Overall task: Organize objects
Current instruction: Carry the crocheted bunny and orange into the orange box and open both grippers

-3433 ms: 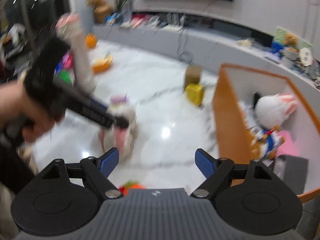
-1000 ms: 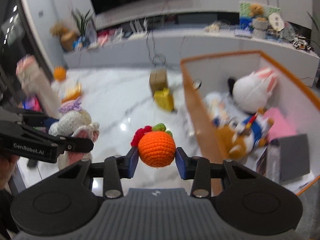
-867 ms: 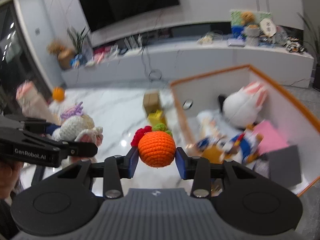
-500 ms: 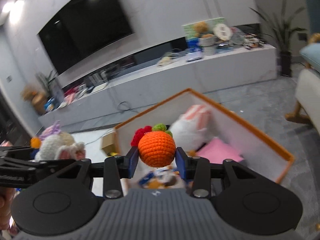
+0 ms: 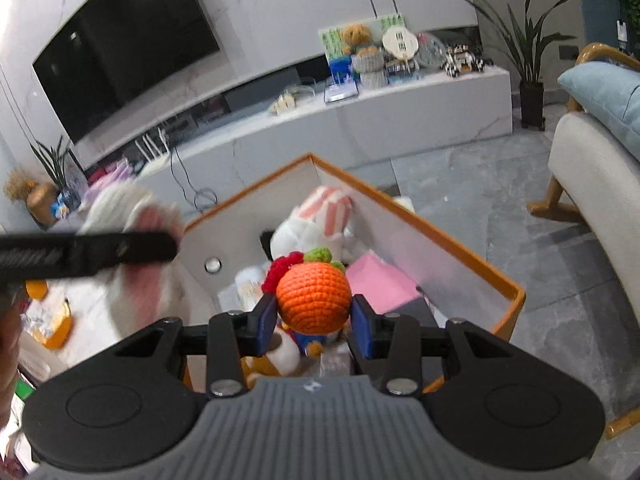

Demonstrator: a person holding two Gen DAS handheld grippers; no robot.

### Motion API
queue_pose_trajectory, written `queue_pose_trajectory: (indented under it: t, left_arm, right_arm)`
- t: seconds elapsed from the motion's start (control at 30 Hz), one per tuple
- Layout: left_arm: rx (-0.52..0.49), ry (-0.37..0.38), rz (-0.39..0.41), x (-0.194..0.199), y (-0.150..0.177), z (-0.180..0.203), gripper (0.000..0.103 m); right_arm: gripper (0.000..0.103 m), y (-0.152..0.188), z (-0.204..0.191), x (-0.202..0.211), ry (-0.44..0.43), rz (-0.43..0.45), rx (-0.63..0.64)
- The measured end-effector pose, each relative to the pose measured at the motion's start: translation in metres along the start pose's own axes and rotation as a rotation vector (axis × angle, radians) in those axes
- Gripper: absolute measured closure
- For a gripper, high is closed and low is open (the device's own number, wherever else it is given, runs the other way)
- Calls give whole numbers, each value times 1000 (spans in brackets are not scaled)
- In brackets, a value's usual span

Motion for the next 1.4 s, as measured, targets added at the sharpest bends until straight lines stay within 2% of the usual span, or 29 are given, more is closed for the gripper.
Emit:
queue_pose_trajectory:
  t: [0.2,0.43,0.8,1.1,1.4]
  left_arm:
    - [-46,-55,-26,-23,-4,11,19]
    - [-67,-82,-62,-39,3,15,19]
    - [-120,-112,-99,-54,6,17,19]
    - [-198,-155,-107,-66,7,25,19]
    - [-303,-194,-177,-87,6,33,19]
  right_arm:
    - [61,10,-9,-13,-18,-87,60]
    - [61,14,-16,-18,-27,-111,71]
    - [61,22,-21,-28,21,-184,127]
    - [61,27,-25,-38,34,-222,157]
    - [61,35,-29,-52,46,-284,178]
Point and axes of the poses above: each gripper's, at about its wrist camera, not at the fingertips, and x roughly against the way its jaws point, z to its right, y to its underside, the point moved 4 cm from there along -x, roughly the way its jaws point, and after that the axes turned 13 degrees about -y, right-handed, at the moved point
